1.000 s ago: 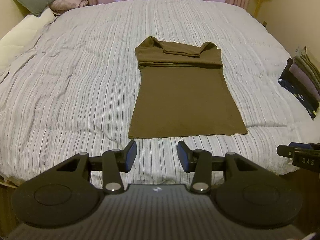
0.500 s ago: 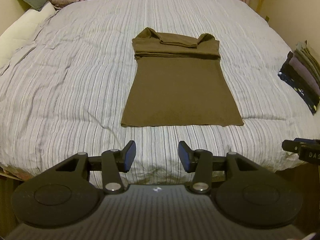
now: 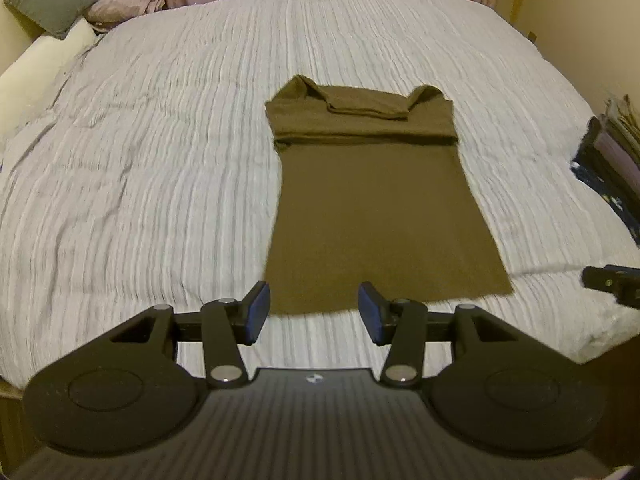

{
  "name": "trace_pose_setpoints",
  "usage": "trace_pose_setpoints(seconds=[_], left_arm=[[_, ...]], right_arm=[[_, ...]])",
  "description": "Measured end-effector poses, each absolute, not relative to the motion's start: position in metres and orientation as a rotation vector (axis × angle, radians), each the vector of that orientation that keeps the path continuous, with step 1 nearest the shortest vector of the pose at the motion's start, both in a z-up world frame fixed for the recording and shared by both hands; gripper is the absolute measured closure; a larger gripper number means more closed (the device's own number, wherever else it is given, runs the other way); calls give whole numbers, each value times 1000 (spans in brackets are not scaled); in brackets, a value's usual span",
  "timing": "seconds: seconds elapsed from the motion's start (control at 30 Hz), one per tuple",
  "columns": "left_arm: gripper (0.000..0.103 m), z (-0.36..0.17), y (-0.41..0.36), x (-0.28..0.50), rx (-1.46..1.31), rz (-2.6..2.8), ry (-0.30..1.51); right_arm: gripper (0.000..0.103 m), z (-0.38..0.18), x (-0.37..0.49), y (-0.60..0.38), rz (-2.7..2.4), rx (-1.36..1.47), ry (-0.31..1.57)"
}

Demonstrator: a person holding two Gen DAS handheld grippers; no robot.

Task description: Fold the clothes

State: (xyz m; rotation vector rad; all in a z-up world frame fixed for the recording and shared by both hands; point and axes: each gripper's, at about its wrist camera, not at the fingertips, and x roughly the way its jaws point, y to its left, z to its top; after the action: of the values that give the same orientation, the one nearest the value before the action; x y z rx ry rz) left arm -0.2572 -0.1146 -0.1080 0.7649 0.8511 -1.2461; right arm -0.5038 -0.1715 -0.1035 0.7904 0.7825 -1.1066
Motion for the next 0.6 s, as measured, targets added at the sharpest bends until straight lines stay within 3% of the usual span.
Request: trace_pose_setpoints(seconds=[0.27, 0.6], left_arm=[[56, -140, -161, -193, 733, -1328, 911], [58, -262, -178, -112, 582, -1399, 1235]], right_arm=[[64, -128, -502, -212, -1179, 883, 749], [64, -218, -562, -250, -1105, 1135, 663]])
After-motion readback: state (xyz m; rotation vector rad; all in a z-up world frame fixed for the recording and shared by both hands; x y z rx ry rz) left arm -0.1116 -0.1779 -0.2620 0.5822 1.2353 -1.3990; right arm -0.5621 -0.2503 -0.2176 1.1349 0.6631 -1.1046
